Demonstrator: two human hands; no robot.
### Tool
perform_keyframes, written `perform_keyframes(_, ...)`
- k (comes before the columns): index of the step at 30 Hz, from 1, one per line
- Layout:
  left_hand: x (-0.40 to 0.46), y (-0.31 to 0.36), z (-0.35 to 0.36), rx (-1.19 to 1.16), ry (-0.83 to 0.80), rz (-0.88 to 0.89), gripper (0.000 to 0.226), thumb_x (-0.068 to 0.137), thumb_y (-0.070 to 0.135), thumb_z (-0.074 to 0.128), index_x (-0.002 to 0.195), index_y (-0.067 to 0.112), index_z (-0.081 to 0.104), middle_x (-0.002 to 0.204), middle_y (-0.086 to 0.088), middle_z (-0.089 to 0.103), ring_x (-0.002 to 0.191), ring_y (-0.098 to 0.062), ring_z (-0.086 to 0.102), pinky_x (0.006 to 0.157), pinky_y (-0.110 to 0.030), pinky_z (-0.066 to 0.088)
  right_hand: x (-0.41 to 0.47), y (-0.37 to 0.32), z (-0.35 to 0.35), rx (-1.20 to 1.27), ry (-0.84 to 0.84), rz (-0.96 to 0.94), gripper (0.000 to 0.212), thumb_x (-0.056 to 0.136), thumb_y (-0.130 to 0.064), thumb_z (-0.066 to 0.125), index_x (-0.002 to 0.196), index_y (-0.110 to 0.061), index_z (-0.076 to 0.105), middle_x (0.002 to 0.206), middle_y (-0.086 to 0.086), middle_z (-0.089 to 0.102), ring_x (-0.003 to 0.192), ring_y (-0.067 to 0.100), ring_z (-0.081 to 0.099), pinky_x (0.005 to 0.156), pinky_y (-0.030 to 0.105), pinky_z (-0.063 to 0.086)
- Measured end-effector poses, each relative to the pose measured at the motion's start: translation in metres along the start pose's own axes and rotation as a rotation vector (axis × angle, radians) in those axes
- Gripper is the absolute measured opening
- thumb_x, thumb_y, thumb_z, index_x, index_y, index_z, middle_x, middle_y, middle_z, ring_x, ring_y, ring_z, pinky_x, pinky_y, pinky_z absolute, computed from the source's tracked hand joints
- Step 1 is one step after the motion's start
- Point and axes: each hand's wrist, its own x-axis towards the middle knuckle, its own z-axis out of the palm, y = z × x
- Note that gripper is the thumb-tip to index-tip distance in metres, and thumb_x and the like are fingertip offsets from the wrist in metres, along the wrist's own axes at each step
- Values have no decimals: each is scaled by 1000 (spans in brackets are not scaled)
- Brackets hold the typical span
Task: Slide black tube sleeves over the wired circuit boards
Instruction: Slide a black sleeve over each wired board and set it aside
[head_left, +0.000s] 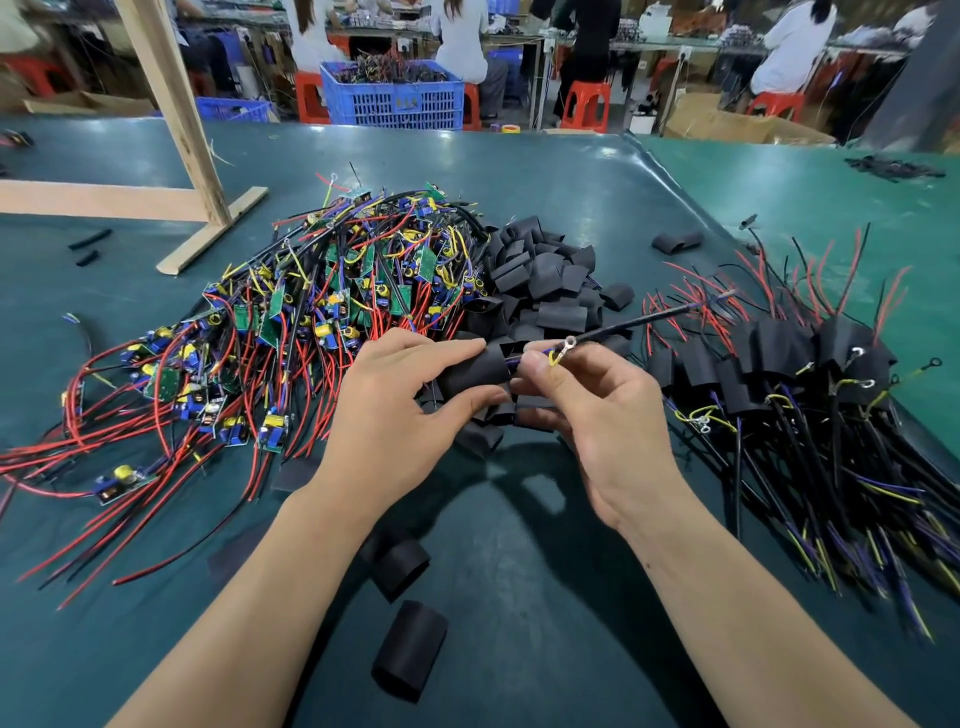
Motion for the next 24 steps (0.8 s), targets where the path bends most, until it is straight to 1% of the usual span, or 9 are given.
perform_keyframes(4,-1,1,0,-4,-5,-31,40,70,23,87,107,13,76,94,4,63,90,-17,63,86,-37,51,-1,-1,0,14,36,31,19,87,-9,70,72,-18,76,76,6,73,73,18,70,58,24,55)
perform_keyframes(9,-1,1,0,-1,-33,-42,39,71,26,86,107,16,76,95,-1,66,90,-20,63,85,-47,52,-2,-2,0,6,11,111,14,84,-13,72,71,-18,76,74,3,73,68,13,69,53,20,52)
perform_keyframes(13,-1,1,-1,-6,-44,-50,45,71,30,84,113,16,74,94,-3,66,88,-18,64,85,-39,53,-2,-3,1,7,-8,136,13,84,-15,74,71,-18,75,76,4,73,67,13,68,51,20,49)
perform_keyframes(16,-1,2,-1,-54,-53,-47,52,71,26,85,119,15,70,102,-2,70,97,-15,66,89,-38,53,-4,-3,2,36,-47,164,15,80,-17,74,65,-20,72,74,4,71,67,15,69,50,20,48)
perform_keyframes(18,-1,0,0,-66,-54,-38,56,71,24,85,124,14,67,106,1,71,101,-7,63,84,-31,53,-4,-2,2,54,-53,180,13,78,-18,74,65,-20,73,75,4,70,67,15,69,49,20,48)
perform_keyframes(20,-1,-1,0,-47,-54,-25,60,72,25,85,127,14,65,107,3,72,100,7,56,81,-16,46,-3,-3,-1,45,-70,186,13,82,-13,72,71,-19,75,76,4,71,68,15,70,50,20,48)
perform_keyframes(21,-1,-2,-1,-37,-51,-22,61,72,25,85,128,14,64,107,3,72,99,12,54,81,-9,42,-2,-4,-2,43,-88,190,10,82,-10,71,79,-19,76,78,3,71,69,16,70,50,21,49)
perform_keyframes(22,-1,-3,-1,-31,-46,-25,62,71,24,85,128,14,63,107,4,72,98,15,52,79,-4,39,-2,-6,-4,47,-109,193,14,79,-8,72,89,-18,75,81,3,71,71,17,70,51,22,50)
perform_keyframes(24,0,-4,-3,-40,-29,-42,64,70,24,86,129,15,63,107,8,72,100,15,51,75,0,37,0,-11,-8,78,-141,199,36,70,-13,74,105,-16,69,88,4,70,73,18,69,54,25,52)
